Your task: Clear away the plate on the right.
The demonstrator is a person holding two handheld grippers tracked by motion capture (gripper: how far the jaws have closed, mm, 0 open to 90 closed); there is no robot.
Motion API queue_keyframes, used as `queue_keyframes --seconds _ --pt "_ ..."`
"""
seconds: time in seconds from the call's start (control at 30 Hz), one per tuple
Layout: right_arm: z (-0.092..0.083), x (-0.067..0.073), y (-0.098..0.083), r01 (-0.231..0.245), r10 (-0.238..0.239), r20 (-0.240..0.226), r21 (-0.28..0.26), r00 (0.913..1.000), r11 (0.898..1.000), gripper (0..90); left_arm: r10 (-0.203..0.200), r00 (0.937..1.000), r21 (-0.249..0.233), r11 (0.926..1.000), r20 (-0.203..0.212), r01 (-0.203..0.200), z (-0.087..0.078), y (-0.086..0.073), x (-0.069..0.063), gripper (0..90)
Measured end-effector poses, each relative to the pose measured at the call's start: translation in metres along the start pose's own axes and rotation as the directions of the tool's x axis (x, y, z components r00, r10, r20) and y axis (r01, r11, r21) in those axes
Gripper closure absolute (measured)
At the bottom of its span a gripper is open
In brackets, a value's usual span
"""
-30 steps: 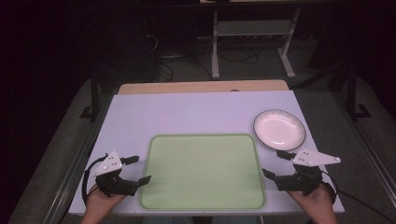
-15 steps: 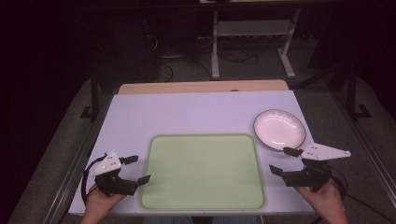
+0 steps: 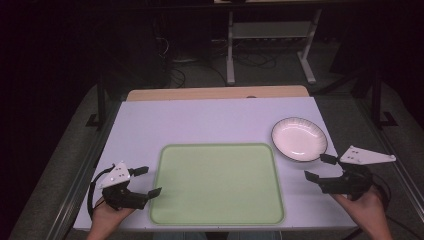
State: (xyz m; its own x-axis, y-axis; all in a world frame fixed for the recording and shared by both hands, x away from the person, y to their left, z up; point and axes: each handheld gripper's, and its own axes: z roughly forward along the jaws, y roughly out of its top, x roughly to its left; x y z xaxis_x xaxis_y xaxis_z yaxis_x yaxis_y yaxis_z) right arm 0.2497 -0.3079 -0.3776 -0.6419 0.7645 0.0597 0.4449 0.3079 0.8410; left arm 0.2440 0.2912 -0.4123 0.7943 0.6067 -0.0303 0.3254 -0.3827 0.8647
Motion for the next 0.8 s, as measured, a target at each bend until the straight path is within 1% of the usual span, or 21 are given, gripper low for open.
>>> queue_keyframes --seconds 0.03,0.07,0.1,0.13,0.17,0.2,0.27,0.3,0.37,0.4,0.47,0.5,0.57,0.6,0.67,0.7,0.73,0.8 --pt "-0.001 -0.002 0.000 -0.006 0.006 0.005 0.002 1.0000 1.000 17.4 0.004 1.0000 0.001 1.0000 0.001 -0.004 0.000 0.000 0.000 14.8" --pt "-0.003 -0.008 0.001 -0.013 0.013 0.019 0.003 0.9997 1.000 17.5 0.005 1.0000 0.001 1.0000 0.002 -0.005 0.000 0.000 0.000 14.8" --pt "-0.003 -0.008 0.001 -0.013 0.013 0.019 0.003 0.9997 1.000 17.5 0.005 1.0000 0.001 1.0000 0.002 -0.005 0.000 0.000 0.000 14.8" --pt "-0.006 -0.015 0.001 -0.019 0.019 0.037 0.006 0.9991 1.000 17.5 0.007 1.0000 0.003 1.0000 0.003 -0.007 0.001 0.000 0.000 14.8" --pt "-0.006 -0.015 0.001 -0.019 0.019 0.037 0.006 0.9991 1.000 17.5 0.007 1.0000 0.003 1.0000 0.003 -0.007 0.001 0.000 0.000 14.8" --pt "-0.008 -0.021 0.002 -0.026 0.025 0.049 0.006 0.9985 1.000 17.6 0.007 1.0000 0.003 1.0000 0.003 -0.007 0.001 0.000 0.000 14.8" --pt "-0.011 -0.027 0.002 -0.041 0.040 0.061 0.007 0.9973 0.999 17.7 0.004 1.0000 0.001 1.0000 0.003 -0.004 0.000 0.000 0.000 14.8" --pt "-0.011 -0.027 0.002 -0.041 0.040 0.061 0.007 0.9973 0.999 17.7 0.004 1.0000 0.001 1.0000 0.003 -0.004 0.001 0.001 0.000 14.8" --pt "-0.012 -0.035 0.002 -0.056 0.055 0.070 0.011 0.9960 0.998 18.4 0.006 1.0000 0.003 1.0000 0.003 -0.006 0.001 0.001 0.000 14.8" --pt "-0.012 -0.043 0.001 -0.074 0.072 0.087 0.022 0.9936 0.997 18.8 0.007 1.0000 0.003 1.0000 0.004 -0.007 0.001 0.001 -0.001 14.8" --pt "-0.011 -0.051 0.000 -0.094 0.091 0.097 0.028 0.9912 0.995 19.3 0.012 0.9999 0.004 0.9999 0.003 -0.012 0.002 0.002 -0.002 14.8" --pt "-0.011 -0.051 0.000 -0.094 0.091 0.097 0.028 0.9912 0.995 19.3 0.012 0.9999 0.004 0.9999 0.003 -0.012 0.002 0.002 -0.002 14.8" --pt "-0.009 -0.061 0.000 -0.116 0.112 0.110 0.031 0.9876 0.993 20.0 0.010 0.9999 0.006 0.9999 0.005 -0.010 0.002 0.002 -0.001 14.8" --pt "-0.006 -0.070 0.002 -0.133 0.129 0.125 0.028 0.9838 0.991 20.4 0.008 0.9999 0.007 0.9999 0.006 -0.008 0.003 0.001 -0.001 14.8" --pt "-0.005 -0.072 0.002 -0.137 0.133 0.130 0.025 0.9825 0.990 21.1 0.008 0.9999 0.010 0.9999 0.007 -0.008 0.004 0.001 0.000 14.8" --pt "0.000 -0.080 0.004 -0.150 0.146 0.140 0.023 0.9794 0.988 21.4 0.009 0.9999 0.011 0.9999 0.007 -0.009 0.004 0.001 0.000 14.8" --pt "0.000 -0.080 0.004 -0.150 0.146 0.140 0.023 0.9794 0.988 21.4 0.009 0.9999 0.011 0.9999 0.008 -0.009 0.004 0.001 0.000 14.8" --pt "0.007 -0.088 0.008 -0.165 0.160 0.147 0.026 0.9761 0.986 22.2 0.013 0.9999 0.010 0.9999 0.007 -0.013 0.003 0.001 0.000 14.8"
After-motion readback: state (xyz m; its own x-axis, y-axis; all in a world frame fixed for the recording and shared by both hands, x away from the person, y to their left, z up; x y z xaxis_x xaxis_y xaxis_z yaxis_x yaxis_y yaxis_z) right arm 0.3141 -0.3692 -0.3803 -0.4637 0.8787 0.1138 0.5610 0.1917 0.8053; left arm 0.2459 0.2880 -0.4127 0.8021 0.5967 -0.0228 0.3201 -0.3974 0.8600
